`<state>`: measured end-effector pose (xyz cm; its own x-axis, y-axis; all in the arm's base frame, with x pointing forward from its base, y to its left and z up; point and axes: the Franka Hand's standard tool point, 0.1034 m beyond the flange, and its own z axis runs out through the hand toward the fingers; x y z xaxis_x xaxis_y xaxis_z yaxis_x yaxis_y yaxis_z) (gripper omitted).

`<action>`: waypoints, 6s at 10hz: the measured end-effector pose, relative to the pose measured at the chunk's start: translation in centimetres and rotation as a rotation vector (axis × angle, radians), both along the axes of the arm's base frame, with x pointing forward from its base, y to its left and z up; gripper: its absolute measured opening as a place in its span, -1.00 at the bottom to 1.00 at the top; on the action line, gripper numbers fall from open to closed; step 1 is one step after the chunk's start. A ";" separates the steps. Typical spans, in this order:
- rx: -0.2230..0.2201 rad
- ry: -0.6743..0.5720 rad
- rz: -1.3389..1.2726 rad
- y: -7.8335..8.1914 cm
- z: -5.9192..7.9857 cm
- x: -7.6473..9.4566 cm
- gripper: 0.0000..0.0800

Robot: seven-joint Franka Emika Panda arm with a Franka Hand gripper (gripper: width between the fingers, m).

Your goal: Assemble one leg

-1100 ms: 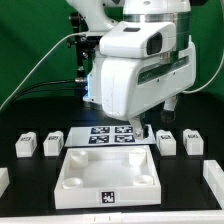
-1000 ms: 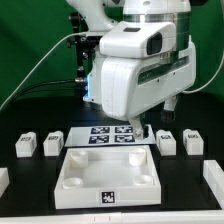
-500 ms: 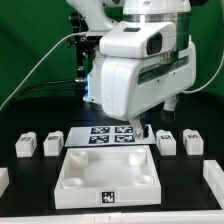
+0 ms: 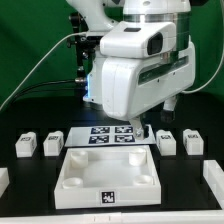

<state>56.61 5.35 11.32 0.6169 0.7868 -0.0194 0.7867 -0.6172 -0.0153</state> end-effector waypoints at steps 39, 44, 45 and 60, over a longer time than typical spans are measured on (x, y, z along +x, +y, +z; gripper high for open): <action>0.053 -0.042 0.632 -1.3 -9.9 -7.0 -0.85; 0.048 0.030 0.597 1.5 -9.7 -7.0 -0.85; 0.042 0.032 0.594 1.5 -9.9 -7.1 -0.85; 0.042 0.033 0.584 1.2 -9.9 -7.2 0.62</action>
Offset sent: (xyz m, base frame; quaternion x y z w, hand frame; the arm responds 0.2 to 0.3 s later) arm -0.0995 -0.0088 -0.0134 -0.0164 0.0302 -0.2733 0.9613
